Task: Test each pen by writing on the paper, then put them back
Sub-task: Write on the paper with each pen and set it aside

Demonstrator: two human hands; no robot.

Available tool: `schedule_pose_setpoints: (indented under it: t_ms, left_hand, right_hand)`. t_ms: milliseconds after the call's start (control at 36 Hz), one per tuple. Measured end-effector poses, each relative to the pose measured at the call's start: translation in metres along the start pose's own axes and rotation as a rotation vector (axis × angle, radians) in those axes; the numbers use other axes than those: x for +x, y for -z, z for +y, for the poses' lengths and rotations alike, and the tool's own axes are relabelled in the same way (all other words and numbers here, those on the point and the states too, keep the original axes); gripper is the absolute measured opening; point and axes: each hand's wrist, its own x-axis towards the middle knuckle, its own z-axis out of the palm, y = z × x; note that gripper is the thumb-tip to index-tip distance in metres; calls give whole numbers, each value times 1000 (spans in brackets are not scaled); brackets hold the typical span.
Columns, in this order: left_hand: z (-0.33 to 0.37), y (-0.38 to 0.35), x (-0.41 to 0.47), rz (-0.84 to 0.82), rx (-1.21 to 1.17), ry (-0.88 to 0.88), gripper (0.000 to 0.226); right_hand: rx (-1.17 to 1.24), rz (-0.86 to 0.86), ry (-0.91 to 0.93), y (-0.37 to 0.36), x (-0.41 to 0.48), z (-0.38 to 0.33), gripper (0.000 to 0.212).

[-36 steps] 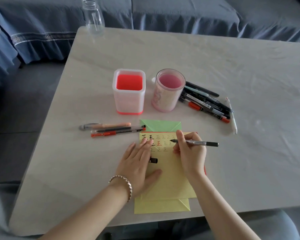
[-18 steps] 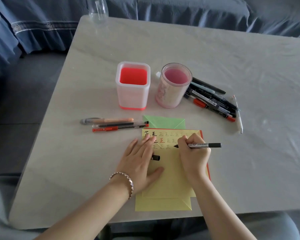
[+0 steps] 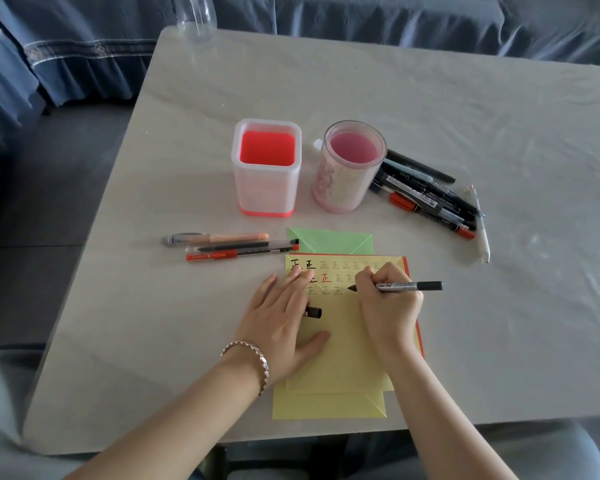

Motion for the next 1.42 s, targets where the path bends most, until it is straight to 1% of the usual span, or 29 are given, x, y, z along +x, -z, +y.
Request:
schedule_pose_setpoints:
  t_ms: [194, 361, 472, 583, 722, 917, 1083, 1194, 1306, 1417]
  left_hand:
    - [0, 2, 1, -22, -14, 15, 68]
    - [0, 1, 1, -30, -18, 19, 69]
    - [0, 2, 1, -34, -7, 11, 67]
    - [0, 2, 1, -39, -18, 22, 72]
    - [0, 2, 2, -41, -26, 28, 73]
    - [-1, 1, 2, -34, -30, 24, 72]
    - [-1, 1, 2, -32, -31, 23, 72]
    - [-1, 1, 2, -25, -40, 25, 72]
    - [-1, 1, 1, -22, -23, 17, 70]
    - [-1, 1, 1, -23, -25, 18, 71]
  right_hand:
    - [17, 42, -4, 0, -1, 1, 40]
    - [34, 36, -15, 2, 1, 1, 33]
    - [22, 26, -2, 0, 1, 1, 37]
    - [18, 22, -10, 0, 1, 1, 41]
    - [10, 25, -16, 1, 0, 1, 33]
    - [2, 33, -1, 0, 0, 4, 33]
    - [19, 41, 34, 0, 1, 3, 40]
    - [61, 28, 3, 1, 1, 2, 36]
    - [38, 5, -2, 0, 0, 2, 38]
    - [20, 5, -4, -1, 0, 2, 36]
